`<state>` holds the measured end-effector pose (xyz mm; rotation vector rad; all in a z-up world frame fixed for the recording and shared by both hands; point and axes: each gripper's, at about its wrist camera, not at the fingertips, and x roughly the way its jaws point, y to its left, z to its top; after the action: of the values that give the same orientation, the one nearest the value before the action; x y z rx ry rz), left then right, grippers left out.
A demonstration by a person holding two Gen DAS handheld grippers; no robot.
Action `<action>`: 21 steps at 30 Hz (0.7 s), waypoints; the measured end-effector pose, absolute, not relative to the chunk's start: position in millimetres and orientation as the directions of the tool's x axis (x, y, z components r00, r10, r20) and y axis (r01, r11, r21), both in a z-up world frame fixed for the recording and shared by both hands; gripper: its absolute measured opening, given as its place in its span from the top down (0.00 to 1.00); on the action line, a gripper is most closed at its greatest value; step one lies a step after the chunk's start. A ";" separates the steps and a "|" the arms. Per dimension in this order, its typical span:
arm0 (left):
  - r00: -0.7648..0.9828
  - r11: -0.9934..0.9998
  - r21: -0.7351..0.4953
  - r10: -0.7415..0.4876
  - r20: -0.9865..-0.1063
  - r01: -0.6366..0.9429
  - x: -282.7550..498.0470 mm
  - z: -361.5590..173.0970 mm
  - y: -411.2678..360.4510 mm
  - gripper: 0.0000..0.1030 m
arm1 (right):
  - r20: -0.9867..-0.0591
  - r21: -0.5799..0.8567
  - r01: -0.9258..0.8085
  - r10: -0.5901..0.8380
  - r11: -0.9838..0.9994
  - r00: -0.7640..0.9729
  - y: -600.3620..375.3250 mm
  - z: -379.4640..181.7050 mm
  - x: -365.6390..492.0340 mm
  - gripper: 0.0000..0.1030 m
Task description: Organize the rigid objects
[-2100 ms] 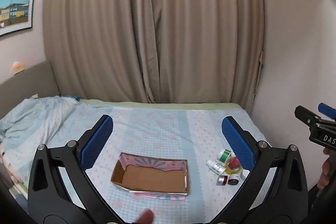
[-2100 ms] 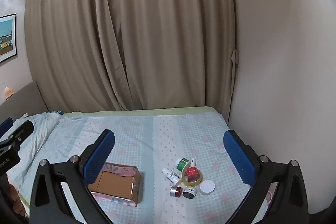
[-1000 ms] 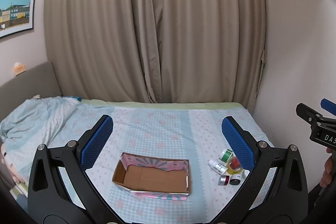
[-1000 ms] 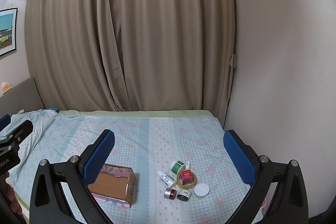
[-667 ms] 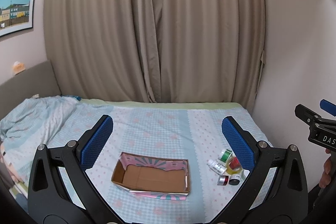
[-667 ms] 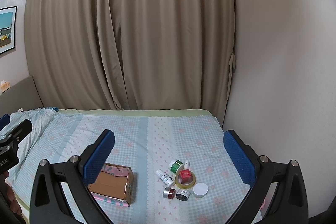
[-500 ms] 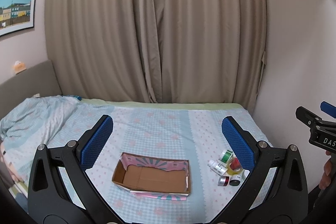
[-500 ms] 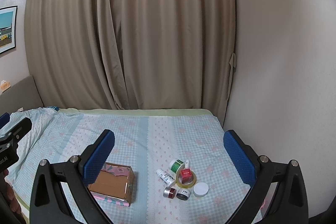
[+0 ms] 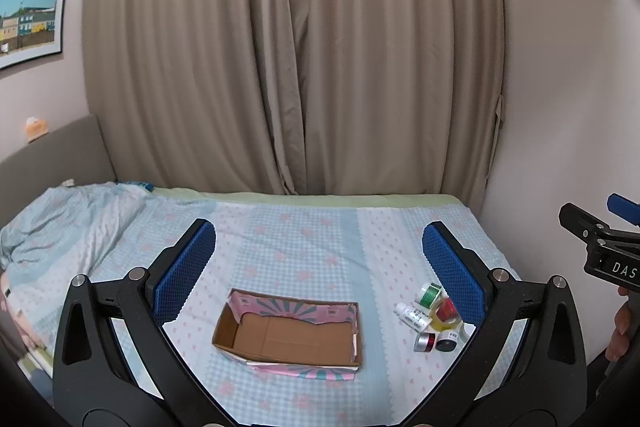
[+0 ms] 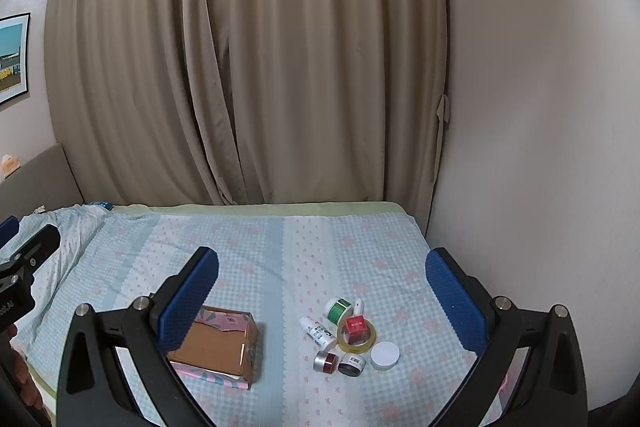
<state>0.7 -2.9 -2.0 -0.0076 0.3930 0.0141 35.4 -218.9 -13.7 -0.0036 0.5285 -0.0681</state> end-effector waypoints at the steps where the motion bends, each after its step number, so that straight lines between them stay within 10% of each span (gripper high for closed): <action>1: 0.924 1.000 -0.004 0.012 -0.383 -0.015 0.6 -1.7 -3.2 0.00 | -0.504 -0.022 0.064 -0.067 0.998 0.861 -218.2 -12.8 35.0 0.00; 21: 0.923 1.000 -0.004 0.008 -0.385 -0.011 0.6 -1.0 -1.7 0.00 | -0.500 -0.022 0.067 -0.069 0.998 0.863 -219.9 -15.6 34.0 0.00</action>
<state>0.6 -1.7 -1.0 -0.0065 0.3948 0.0099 34.0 -219.9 -15.6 -0.0041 0.5244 -0.0711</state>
